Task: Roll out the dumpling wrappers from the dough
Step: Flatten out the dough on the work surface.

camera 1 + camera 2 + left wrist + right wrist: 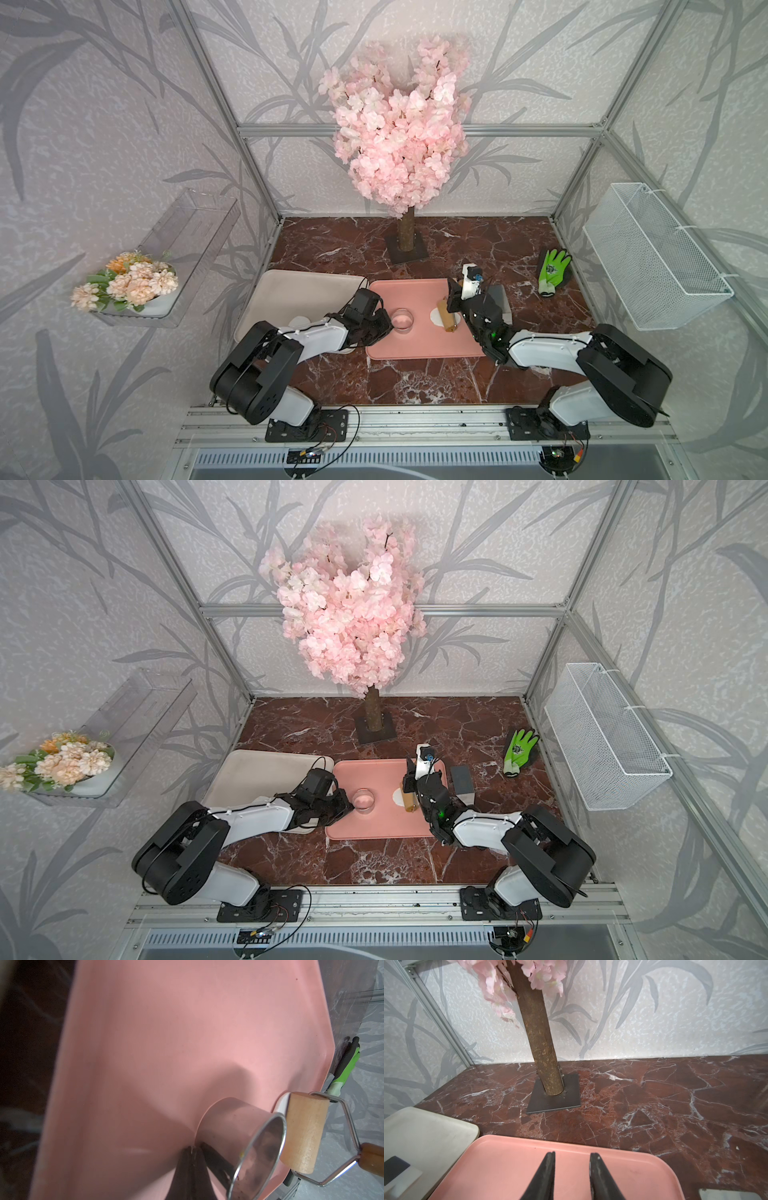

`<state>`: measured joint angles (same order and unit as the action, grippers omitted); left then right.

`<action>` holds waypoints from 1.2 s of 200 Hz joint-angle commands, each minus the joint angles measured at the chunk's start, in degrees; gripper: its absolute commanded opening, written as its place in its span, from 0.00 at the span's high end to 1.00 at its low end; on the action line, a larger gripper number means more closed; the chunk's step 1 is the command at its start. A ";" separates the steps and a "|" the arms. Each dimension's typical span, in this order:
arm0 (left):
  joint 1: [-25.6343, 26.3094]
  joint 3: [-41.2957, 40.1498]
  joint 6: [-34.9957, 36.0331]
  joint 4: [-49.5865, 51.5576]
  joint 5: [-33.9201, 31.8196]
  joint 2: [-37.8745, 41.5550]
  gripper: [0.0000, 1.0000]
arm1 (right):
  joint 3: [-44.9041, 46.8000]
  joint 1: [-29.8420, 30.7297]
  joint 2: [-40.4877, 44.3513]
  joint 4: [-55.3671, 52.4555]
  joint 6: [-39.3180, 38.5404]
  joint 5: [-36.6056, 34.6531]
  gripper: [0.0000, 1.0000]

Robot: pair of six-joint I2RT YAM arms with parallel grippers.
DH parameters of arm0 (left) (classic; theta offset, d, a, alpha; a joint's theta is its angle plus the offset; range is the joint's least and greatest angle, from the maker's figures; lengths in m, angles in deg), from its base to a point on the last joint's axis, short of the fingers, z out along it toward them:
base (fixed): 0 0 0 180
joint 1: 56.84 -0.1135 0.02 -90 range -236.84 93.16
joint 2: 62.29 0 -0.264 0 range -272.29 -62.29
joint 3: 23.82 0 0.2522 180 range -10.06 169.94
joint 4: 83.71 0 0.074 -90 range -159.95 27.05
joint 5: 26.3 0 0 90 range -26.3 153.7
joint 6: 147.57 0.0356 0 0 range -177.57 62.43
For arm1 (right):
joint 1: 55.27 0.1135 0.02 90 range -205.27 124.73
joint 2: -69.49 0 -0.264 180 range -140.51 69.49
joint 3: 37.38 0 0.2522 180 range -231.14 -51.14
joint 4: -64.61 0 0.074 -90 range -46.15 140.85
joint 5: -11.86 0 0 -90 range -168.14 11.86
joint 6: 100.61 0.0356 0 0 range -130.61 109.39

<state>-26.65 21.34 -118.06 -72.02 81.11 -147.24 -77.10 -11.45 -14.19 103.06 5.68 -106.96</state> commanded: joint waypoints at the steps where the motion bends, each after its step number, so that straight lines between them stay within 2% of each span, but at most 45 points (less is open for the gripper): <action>1: -0.22 -2.48 0.81 10.10 -3.09 -2.87 1.00 | 4.25 -0.22 -0.55 -1.53 -1.48 -5.80 1.00; 26: -0.23 -2.41 0.96 10.03 -2.80 -3.12 1.00 | 8.20 -0.22 0.45 -1.45 -2.80 -9.72 1.00; 58: -0.26 -1.95 1.25 10.37 -2.86 -3.44 1.00 | 10.78 -0.22 1.88 -1.80 -2.65 -11.08 1.00; 126: -0.27 -2.21 1.11 9.89 -2.82 -4.17 1.00 | 9.96 -0.39 6.06 -4.43 -4.43 -13.62 1.00; 197: -0.25 -2.81 0.81 9.79 -2.94 -3.19 1.00 | -0.62 -0.39 15.50 -9.16 -9.69 -3.35 1.00; 223: -0.27 -2.93 0.73 9.43 -2.98 -3.46 1.00 | -2.52 -0.39 13.16 -8.65 -9.11 -0.71 1.00; 240: -0.28 -2.83 0.57 9.40 -2.88 -3.43 1.00 | -1.60 -0.40 9.19 -4.53 -7.99 1.30 1.00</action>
<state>-26.65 21.71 -118.01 -72.26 81.40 -147.81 -78.39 -12.04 -1.30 94.40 -2.65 -109.52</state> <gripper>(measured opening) 0.042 0.305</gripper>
